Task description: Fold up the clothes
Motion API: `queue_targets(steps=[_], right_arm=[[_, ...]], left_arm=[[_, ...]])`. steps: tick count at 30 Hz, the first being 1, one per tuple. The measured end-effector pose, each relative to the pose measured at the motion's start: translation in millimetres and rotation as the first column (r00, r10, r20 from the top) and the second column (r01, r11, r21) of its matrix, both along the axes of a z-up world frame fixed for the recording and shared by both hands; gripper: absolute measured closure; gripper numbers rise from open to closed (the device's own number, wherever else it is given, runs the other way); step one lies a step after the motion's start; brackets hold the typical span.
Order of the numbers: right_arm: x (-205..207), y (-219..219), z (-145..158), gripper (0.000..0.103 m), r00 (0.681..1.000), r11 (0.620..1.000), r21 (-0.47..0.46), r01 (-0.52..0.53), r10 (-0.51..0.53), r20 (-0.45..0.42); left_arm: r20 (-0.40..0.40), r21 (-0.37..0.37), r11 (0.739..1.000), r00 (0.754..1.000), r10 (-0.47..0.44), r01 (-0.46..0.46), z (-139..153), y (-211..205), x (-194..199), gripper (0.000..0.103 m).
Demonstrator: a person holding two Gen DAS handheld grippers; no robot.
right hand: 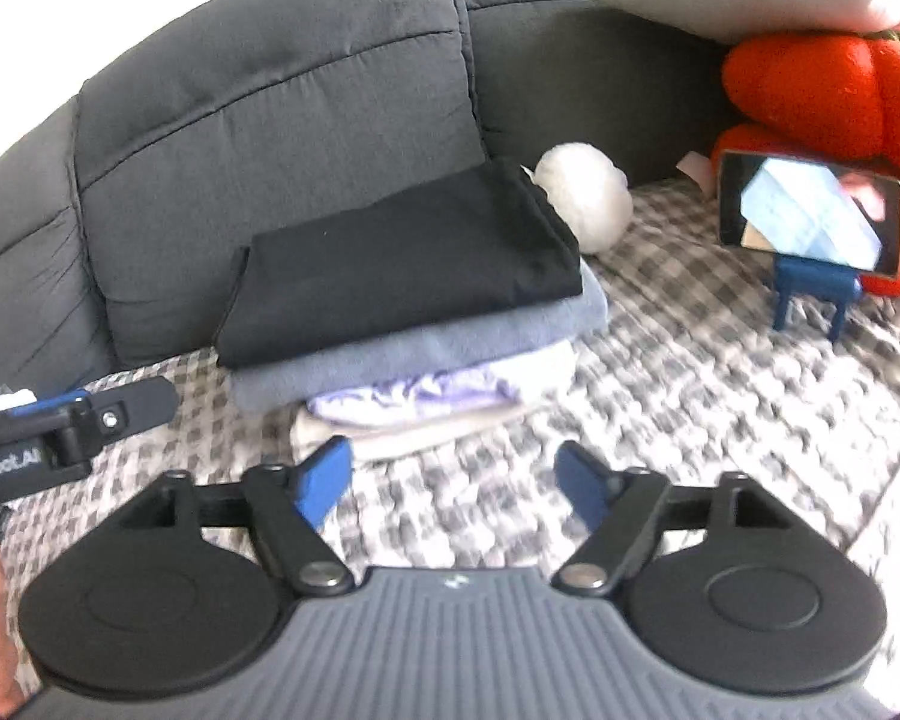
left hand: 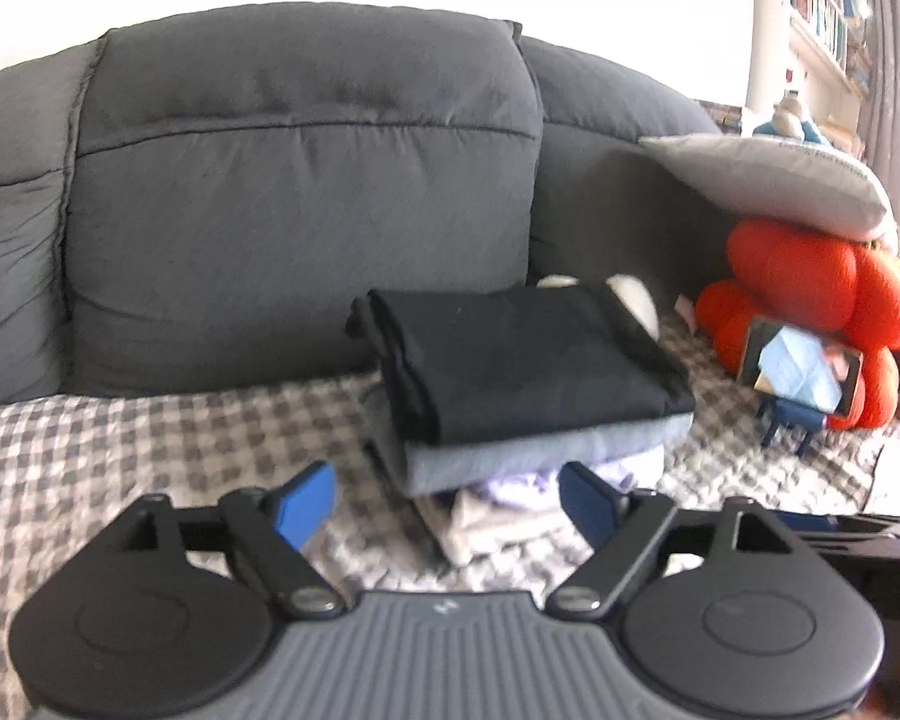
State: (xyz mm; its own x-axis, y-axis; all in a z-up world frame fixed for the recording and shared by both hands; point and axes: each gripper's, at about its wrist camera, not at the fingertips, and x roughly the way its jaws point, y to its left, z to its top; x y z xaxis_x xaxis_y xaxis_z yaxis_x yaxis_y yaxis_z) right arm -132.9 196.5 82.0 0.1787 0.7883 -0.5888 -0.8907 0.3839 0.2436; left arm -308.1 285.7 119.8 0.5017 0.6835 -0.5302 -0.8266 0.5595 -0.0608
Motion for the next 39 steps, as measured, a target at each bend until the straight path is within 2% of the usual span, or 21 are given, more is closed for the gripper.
queue_targets(steps=[2, 6, 9, 13, 15, 19, 22, 26, 30, 39], right_arm=[[-3, -7, -5, 0.0, 1.0, 1.0, 0.028, -0.003, 0.004, -0.026], [1, -6, -9, 0.0, 0.998, 0.999, 0.012, -0.03, 0.031, -0.061], [5, 2, -14, 0.0, 0.996, 0.999, -0.007, -0.034, 0.033, -0.084], [11, 9, -17, 0.0, 0.997, 0.999, 0.002, -0.043, 0.043, -0.067], [17, 10, -22, 0.0, 0.995, 1.0, 0.01, -0.023, 0.024, -0.092], [26, 12, -26, 0.0, 0.997, 1.0, 0.012, 0.018, -0.017, -0.077], [35, 12, -28, 0.0, 0.995, 0.998, 0.021, 0.051, -0.049, -0.086], [42, 12, -29, 0.0, 0.992, 0.995, 0.028, 0.096, -0.093, -0.086], [36, 14, -28, 0.0, 0.994, 0.994, 0.012, 0.104, -0.104, -0.029], [27, 22, -28, 0.0, 0.998, 0.998, -0.011, 0.054, -0.054, 0.022]], left_arm=[[-0.035, 0.006, 1.0, 0.999, 0.008, -0.008, -6, -5, 0, 0.013], [-0.108, -0.026, 0.999, 0.994, 0.027, -0.03, -20, -8, 2, 0.011], [-0.135, -0.013, 0.997, 0.988, 0.076, -0.078, -28, -11, 3, 0.011], [-0.163, -0.032, 0.995, 0.983, 0.088, -0.094, -43, -11, 7, 0.004], [-0.176, -0.035, 0.994, 0.98, 0.095, -0.103, -48, -13, 12, 0.003], [-0.212, 0.001, 0.992, 0.97, 0.121, -0.123, -57, -15, 26, 0.001], [-0.238, -0.002, 0.991, 0.963, 0.129, -0.133, -65, -12, 34, 0.001], [-0.249, -0.024, 0.99, 0.96, 0.131, -0.142, -72, -9, 39, 0.001], [-0.244, -0.035, 0.99, 0.962, 0.126, -0.138, -73, -6, 40, 0.001], [-0.239, -0.06, 0.986, 0.961, 0.137, -0.155, -75, 0, 38, 0.001]])
